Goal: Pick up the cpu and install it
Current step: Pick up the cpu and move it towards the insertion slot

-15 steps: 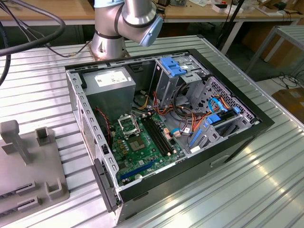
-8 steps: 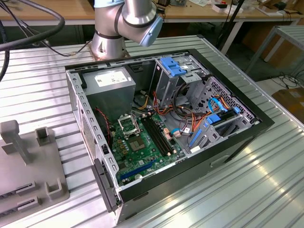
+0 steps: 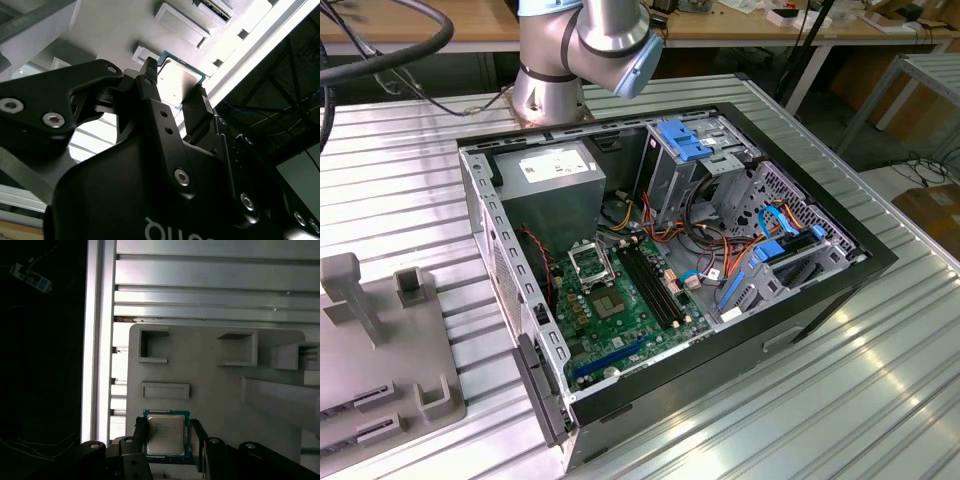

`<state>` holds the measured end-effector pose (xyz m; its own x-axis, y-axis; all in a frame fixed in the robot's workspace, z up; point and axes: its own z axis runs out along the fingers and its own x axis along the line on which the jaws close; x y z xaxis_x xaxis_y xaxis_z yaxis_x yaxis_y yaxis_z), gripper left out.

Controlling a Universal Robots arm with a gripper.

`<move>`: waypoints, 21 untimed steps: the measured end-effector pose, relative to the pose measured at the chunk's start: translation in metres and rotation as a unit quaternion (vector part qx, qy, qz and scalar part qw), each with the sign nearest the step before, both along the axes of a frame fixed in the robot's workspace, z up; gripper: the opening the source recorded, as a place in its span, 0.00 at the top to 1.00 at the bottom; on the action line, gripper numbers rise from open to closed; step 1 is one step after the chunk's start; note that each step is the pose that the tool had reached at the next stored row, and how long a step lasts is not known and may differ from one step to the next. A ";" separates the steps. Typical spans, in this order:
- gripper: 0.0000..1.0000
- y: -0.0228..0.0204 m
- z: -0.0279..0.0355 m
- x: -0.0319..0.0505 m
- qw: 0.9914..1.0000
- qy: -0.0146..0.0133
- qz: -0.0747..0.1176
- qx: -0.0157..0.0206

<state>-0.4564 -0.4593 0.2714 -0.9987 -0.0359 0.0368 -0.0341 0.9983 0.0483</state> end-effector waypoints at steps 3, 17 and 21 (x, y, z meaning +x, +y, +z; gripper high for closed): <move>0.55 0.0000 0.0045 0.0000 1.000 0.000 0.000 0.000; 0.55 0.0000 0.0162 0.0000 1.000 0.001 0.000 0.000; 0.55 0.0000 0.0194 0.0000 1.000 0.001 0.000 0.000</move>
